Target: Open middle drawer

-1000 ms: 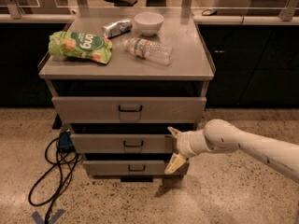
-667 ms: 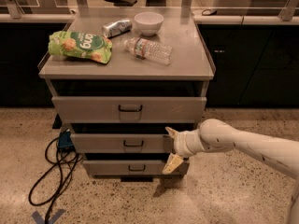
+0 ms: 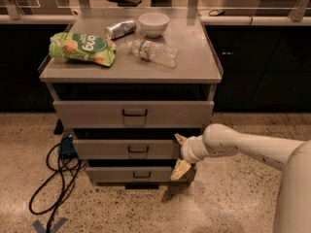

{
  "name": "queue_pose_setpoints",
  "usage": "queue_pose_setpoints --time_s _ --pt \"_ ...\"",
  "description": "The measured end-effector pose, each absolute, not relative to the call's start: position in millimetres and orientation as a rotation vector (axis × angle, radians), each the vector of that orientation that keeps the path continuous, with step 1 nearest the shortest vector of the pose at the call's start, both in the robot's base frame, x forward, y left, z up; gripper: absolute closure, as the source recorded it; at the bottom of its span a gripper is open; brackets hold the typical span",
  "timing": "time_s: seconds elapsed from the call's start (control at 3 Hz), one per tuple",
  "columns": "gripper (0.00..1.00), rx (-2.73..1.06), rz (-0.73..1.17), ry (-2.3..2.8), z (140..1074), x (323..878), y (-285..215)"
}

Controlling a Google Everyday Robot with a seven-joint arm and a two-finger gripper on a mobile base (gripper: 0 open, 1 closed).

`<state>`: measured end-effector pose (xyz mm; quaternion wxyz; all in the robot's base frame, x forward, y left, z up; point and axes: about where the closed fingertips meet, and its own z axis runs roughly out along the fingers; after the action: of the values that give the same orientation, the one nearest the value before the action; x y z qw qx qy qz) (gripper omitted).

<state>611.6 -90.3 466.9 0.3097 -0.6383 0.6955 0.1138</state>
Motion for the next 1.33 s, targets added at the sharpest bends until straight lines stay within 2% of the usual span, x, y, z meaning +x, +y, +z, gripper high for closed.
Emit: queue_pose_setpoints --time_s 0.67,1.33 --pt "0.0 -1.599 0.205 1.912 442 662 -107" --pt "0.0 -1.623 0.208 1.936 426 666 -100"
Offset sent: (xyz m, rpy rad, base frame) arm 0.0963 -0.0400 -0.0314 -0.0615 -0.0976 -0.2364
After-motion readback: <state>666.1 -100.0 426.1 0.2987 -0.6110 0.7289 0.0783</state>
